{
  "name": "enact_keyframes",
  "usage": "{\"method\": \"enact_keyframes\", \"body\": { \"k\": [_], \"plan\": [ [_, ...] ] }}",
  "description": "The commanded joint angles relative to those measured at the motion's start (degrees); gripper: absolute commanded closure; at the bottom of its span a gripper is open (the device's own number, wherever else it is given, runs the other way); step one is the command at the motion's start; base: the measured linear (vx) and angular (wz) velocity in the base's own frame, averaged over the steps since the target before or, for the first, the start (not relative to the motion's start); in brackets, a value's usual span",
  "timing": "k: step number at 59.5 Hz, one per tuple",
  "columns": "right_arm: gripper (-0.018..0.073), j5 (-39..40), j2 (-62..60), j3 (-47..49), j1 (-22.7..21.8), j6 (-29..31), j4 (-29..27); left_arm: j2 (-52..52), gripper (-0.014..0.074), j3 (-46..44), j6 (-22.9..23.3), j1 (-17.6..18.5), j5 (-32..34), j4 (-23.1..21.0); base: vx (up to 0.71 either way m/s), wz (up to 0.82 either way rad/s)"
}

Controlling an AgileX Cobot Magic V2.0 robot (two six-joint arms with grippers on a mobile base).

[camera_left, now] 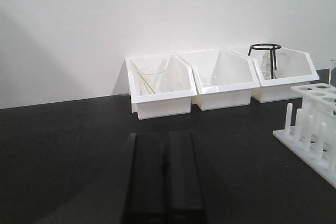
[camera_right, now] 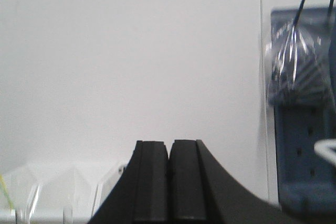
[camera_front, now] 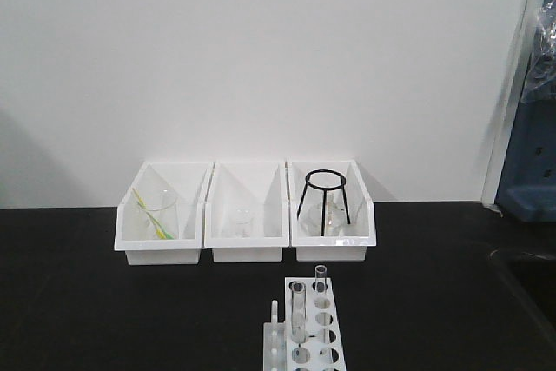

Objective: Flip and reinsert test tube from rack

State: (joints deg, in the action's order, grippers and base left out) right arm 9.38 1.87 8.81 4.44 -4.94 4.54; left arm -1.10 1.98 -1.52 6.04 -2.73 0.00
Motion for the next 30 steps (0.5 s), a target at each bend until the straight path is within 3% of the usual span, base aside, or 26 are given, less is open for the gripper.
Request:
{"method": "enact_keyframes", "body": {
  "k": [1,16,30],
  "plan": [
    [0.0570,4.40,8.23,12.26,-0.34,3.30,-1.17,-0.47,0.0602,-0.34,0.13,0.01,4.62,0.00,0.00,0.01],
    [0.0570,4.57,37.99,37.75,-0.34,4.21,-2.79,-0.47,0.0602,-0.34,0.13,0.01,4.62,0.00,0.00,0.00],
    [0.0563,5.31,48.95,44.39,-0.34,4.21,-2.61,-0.47,0.0602,-0.34,0.13,0.01,4.62,0.00,0.00,0.00]
  ]
}}
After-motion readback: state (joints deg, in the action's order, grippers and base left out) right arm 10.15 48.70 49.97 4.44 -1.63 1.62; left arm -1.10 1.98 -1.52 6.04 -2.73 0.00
